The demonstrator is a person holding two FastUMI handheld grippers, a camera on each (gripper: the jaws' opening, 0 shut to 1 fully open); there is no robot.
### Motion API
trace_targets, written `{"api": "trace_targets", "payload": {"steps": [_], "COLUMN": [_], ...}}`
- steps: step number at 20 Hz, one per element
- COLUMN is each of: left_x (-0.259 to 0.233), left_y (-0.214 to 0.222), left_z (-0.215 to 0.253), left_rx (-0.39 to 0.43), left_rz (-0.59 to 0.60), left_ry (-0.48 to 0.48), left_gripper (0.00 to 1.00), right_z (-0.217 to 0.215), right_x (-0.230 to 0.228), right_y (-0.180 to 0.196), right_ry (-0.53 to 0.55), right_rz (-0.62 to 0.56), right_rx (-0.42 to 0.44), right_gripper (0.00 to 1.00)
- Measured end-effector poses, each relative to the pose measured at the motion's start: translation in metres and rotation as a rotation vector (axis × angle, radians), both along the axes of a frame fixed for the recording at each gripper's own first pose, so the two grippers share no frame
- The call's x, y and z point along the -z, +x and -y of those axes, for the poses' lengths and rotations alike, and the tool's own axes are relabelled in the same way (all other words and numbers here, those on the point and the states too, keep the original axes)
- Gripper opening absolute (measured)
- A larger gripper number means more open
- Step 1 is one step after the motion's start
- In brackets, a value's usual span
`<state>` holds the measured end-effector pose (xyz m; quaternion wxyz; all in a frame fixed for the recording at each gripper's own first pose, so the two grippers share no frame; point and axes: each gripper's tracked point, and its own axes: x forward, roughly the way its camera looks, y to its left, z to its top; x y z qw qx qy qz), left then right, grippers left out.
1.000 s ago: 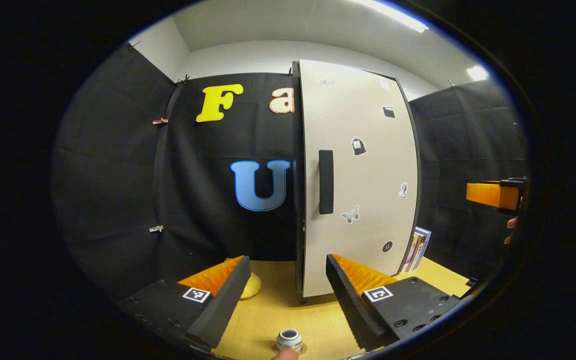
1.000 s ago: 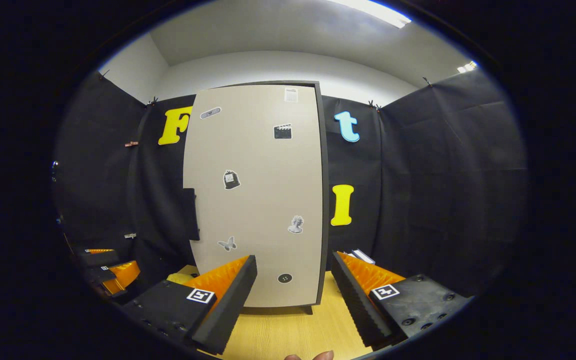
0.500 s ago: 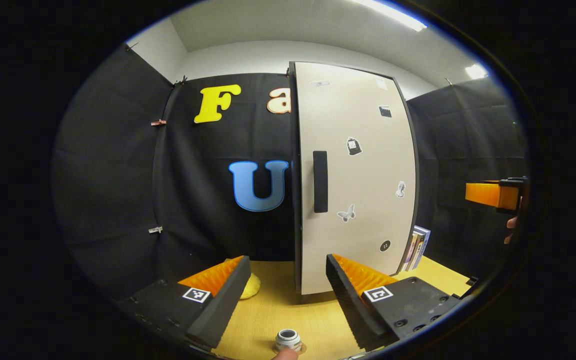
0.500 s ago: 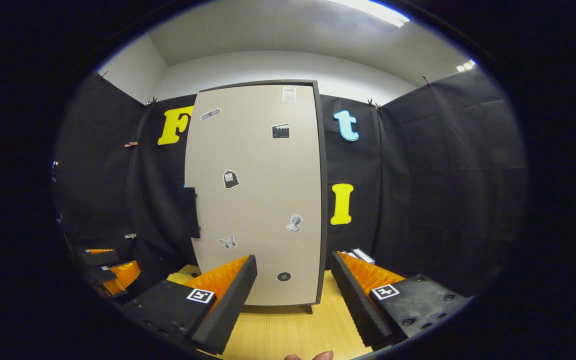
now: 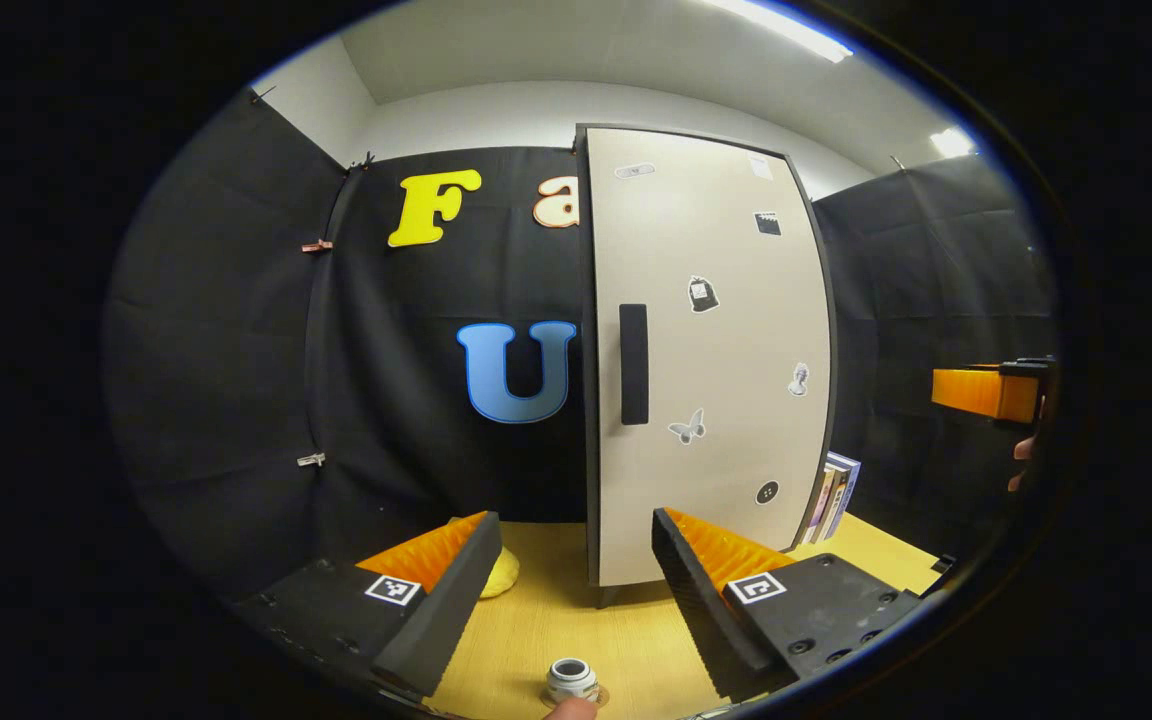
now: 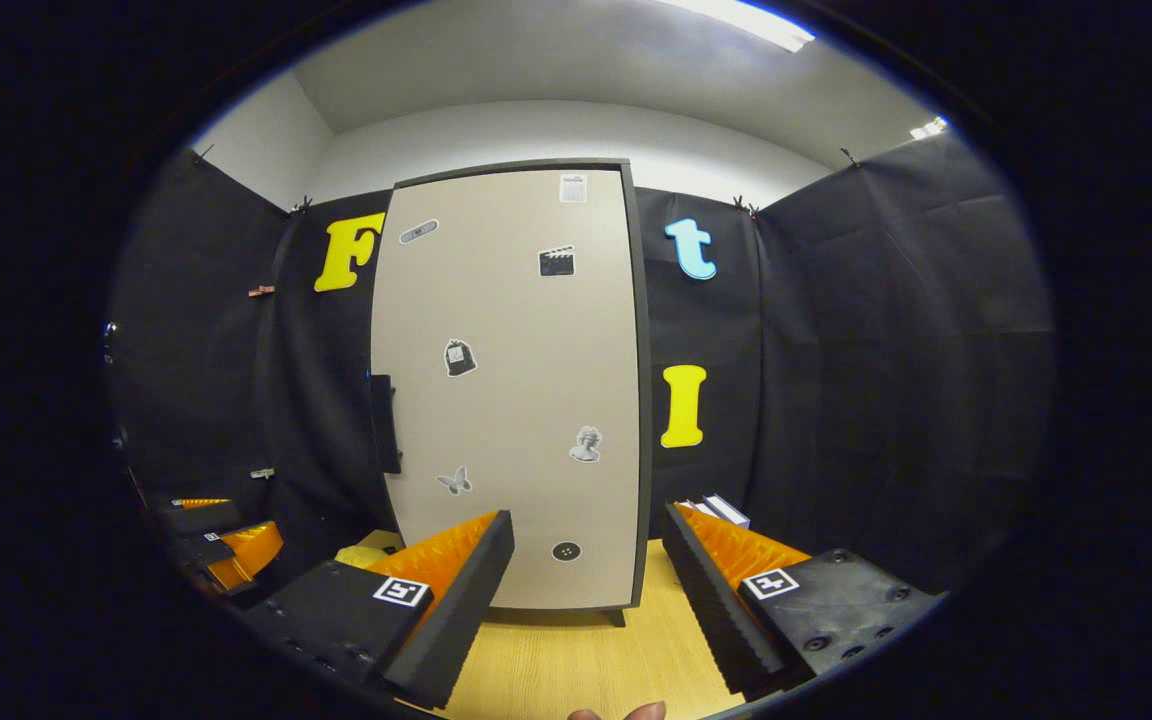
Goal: Open the cabinet door with the right hand, grasp the bottle in the cabinet with the left hand and place it on the coaster, then close the cabinet door with the right hand.
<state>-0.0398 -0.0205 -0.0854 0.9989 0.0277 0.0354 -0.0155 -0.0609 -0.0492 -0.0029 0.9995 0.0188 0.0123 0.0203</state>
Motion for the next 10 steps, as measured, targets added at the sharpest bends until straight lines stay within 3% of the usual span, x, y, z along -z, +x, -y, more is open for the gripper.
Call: {"api": "trace_targets", "payload": {"steps": [10], "left_x": [-0.0050], "left_y": [0.0004], "left_z": [0.0025], "left_rx": [-0.005], "left_rz": [0.008], "left_ry": [-0.003], "left_gripper": [0.95], "right_z": [0.0004], "right_x": [0.0005], "right_y": [0.0015], "right_ry": [-0.009], "right_rz": [-0.004], "right_rx": [-0.005], "right_gripper": [0.98]}}
